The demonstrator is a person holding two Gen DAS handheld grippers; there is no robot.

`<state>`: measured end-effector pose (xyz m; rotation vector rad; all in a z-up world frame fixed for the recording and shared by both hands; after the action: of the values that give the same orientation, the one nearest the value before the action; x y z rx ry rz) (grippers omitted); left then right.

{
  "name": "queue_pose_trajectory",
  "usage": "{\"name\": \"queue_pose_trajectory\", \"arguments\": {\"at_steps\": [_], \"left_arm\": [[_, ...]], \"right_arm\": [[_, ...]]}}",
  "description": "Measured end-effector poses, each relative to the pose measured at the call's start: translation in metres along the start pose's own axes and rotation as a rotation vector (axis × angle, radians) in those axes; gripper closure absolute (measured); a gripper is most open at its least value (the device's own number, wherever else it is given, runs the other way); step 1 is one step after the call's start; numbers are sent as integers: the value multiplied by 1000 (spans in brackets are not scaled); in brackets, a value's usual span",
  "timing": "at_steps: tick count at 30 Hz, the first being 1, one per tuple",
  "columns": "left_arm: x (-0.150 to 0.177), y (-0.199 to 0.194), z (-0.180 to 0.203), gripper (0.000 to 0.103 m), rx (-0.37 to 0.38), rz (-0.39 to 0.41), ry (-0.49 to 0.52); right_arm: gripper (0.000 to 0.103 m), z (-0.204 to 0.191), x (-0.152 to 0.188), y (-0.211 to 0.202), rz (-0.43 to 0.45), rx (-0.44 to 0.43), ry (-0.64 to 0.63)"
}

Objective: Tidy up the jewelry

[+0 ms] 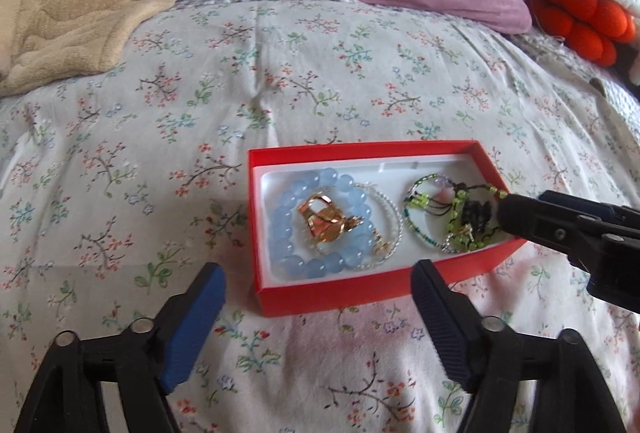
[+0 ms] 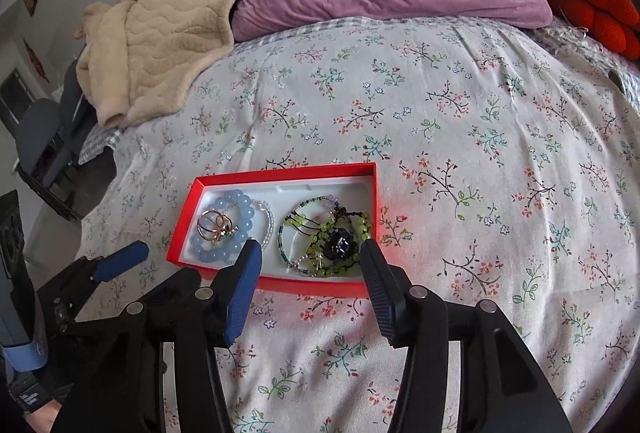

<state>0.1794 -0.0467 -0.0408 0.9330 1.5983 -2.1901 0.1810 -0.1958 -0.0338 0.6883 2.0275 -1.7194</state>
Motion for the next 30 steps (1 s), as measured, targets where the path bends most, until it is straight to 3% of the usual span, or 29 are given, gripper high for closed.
{"name": "queue_pose_trajectory", "arguments": {"at_steps": [7, 11, 17, 30], "left_arm": [[16, -16, -7, 6, -58, -38, -4], [26, -29, -8, 1, -93, -48, -7], [44, -44, -10, 1, -148, -75, 7], [69, -53, -7, 1, -142, -127, -47]], "right_arm": [[37, 12, 20, -15, -19, 104, -24], [18, 23, 31, -29, -22, 181, -29], [0, 24, 44, -54, 26, 244, -95], [0, 17, 75, -73, 0, 325, -146]]}}
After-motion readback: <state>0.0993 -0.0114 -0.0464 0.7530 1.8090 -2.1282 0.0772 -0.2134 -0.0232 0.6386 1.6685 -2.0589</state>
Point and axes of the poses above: each gripper's, at about its wrist camera, not at the fingertips, and y roughly the way its jaws point, z to its right, x to its underside, the point moved 9 cm from there along y, roughly the way its jaws point, and after that the axes turned 8 degrees about x, right-handed, at the moved point
